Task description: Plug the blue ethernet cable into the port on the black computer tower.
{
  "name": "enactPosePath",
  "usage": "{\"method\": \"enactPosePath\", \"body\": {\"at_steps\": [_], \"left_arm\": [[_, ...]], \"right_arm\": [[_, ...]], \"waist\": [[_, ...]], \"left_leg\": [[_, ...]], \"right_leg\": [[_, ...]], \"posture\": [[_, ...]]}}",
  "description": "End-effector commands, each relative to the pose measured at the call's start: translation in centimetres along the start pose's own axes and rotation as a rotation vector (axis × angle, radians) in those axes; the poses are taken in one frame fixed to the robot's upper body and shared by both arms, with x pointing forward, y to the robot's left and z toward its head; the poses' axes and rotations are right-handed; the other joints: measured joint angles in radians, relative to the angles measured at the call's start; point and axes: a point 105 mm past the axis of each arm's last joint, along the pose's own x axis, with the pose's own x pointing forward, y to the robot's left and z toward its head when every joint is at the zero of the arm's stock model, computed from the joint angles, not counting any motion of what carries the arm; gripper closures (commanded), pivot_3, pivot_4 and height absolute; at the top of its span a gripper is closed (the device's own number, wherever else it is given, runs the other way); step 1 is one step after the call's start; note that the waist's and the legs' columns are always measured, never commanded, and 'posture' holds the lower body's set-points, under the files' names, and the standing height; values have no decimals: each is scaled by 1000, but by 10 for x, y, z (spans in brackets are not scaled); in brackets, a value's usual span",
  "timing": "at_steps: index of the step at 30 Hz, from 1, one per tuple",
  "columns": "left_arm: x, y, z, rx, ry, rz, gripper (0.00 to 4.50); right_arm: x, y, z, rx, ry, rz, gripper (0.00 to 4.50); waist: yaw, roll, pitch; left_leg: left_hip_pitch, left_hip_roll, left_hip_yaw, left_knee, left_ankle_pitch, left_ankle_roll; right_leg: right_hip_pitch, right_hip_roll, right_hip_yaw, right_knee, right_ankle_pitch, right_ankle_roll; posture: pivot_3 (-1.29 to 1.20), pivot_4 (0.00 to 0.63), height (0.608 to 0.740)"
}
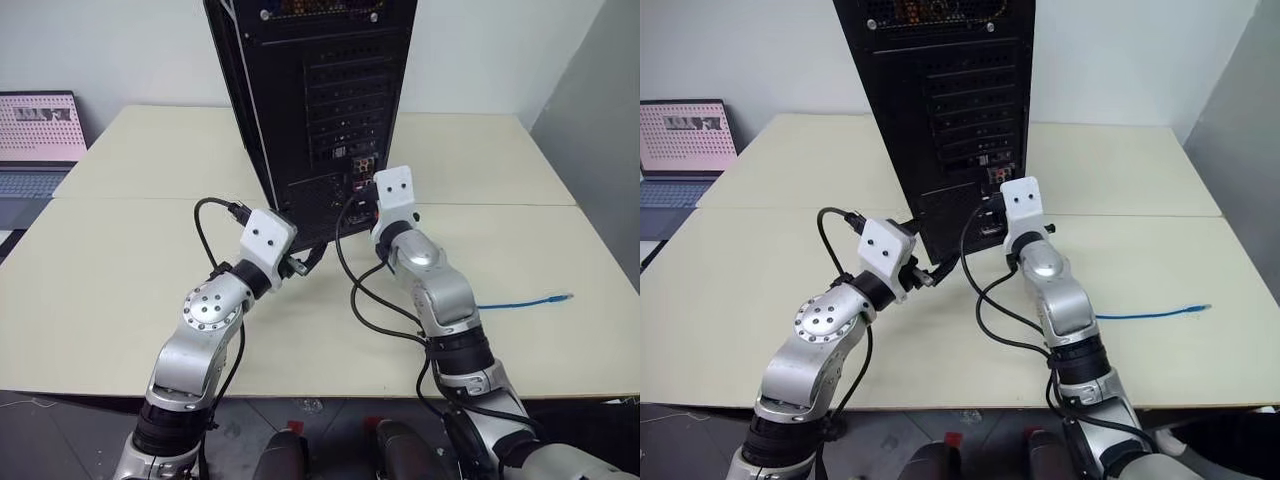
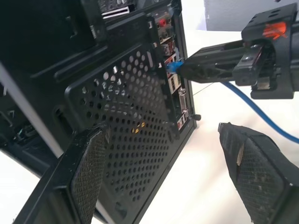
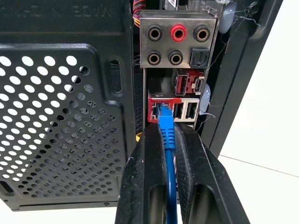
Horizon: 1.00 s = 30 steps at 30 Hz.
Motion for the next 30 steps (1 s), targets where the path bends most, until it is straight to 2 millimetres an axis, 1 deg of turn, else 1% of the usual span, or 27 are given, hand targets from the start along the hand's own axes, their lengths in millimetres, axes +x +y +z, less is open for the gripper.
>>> {"method": "enactPosePath", "body": {"at_steps": [1,3,6,7,8,11,13,15,16,17,18,19,20,21,22,23,25,27,30], "left_arm": [[-2,6,18,22,-63,16,587],[-3,7,17,22,-61,20,587],[-4,9,15,23,-57,24,587],[-4,10,14,23,-54,26,553],[-4,11,13,24,-53,28,553],[-6,12,12,25,-50,24,553],[-7,11,10,28,-47,16,553],[-8,13,10,31,-45,16,553],[-9,15,10,32,-44,19,553],[-10,17,10,31,-40,22,553],[-12,18,10,33,-32,15,553],[-13,20,9,40,-23,9,553],[-15,22,8,47,-10,-1,553],[-17,24,8,49,0,-12,553],[-20,29,8,64,6,-10,553],[-23,35,10,71,6,-3,553],[-31,48,15,52,9,1,553],[-40,56,18,70,21,-22,553],[-49,66,18,73,43,-44,553]], "right_arm": [[4,7,27,-13,-88,28,4500],[4,9,25,-12,-80,48,4500],[2,5,21,-18,-69,68,4500],[2,4,20,-23,-64,72,3803],[1,2,19,-27,-59,77,3718],[-4,-2,16,-47,-43,98,3030],[-7,-5,14,-56,-35,106,2717],[-13,-8,12,-62,-26,129,2200],[-17,-9,13,-64,-26,143,1896],[-21,-10,15,-65,-31,163,1723],[-26,-12,18,-69,-41,185,1452],[-31,-13,21,-73,-52,209,1313],[-37,-16,24,-84,-56,244,1029],[-43,-18,26,-97,-61,275,888],[-51,-19,28,-122,-67,325,693],[-57,-25,28,-152,-62,346,452],[-67,-49,29,-230,-63,343,112],[-78,-69,30,-235,-54,362,112],[-88,-89,37,-237,-65,384,112]], "waist": [[-4,0,0],[-7,0,0],[-10,0,0],[-11,0,0],[-11,0,0],[-7,0,0],[-4,0,0],[-2,0,0],[-1,0,0],[0,0,0],[1,0,0],[4,0,0],[4,0,0],[4,0,0],[4,0,0],[5,0,0],[7,0,0],[11,0,1],[12,0,1]], "left_leg": [[0,0,0,0,0,0],[0,0,0,0,0,0],[0,0,0,0,0,0],[0,0,0,0,0,0],[0,0,0,0,0,0],[0,0,0,0,0,0],[-1,0,0,0,0,0],[-1,0,-1,-1,0,0],[-1,0,-1,-1,0,0],[-1,0,-1,-1,0,0],[-1,0,-1,-1,0,0],[-1,0,-1,-1,0,0],[-1,0,-2,-1,0,0],[-1,0,-2,-1,0,0],[-1,0,-2,-1,0,0],[-1,0,-2,-1,0,0],[-1,0,-2,-1,0,0],[-1,-1,-1,-1,0,0],[-1,-1,3,-1,0,0]], "right_leg": [[0,0,0,0,0,0],[0,0,0,0,0,-1],[0,0,0,0,1,-1],[0,0,0,0,1,-1],[0,0,0,0,1,-1],[0,1,-1,0,1,-1],[0,1,-1,-1,1,-1],[0,-1,-1,-1,1,-1],[0,-2,-1,-1,1,-1],[0,-2,-1,-1,1,-1],[0,-2,0,-1,1,-1],[0,-3,-1,-1,1,-1],[0,-2,-1,-1,1,-1],[0,-2,-1,-1,0,-1],[0,-2,-1,-1,0,-1],[0,-2,-1,-1,0,-1],[0,-1,-2,-2,0,-1],[0,-1,-2,-2,0,-1],[0,-1,-2,-2,0,-1]], "posture": [[0,150,740],[0,150,740],[0,150,740],[0,150,740],[0,150,740],[0,150,740],[0,150,740],[0,150,740],[0,150,740],[0,150,740],[0,150,740],[0,150,740],[0,150,740],[0,150,740],[0,150,740],[0,150,740],[0,150,740],[0,150,740],[0,150,740]]}}
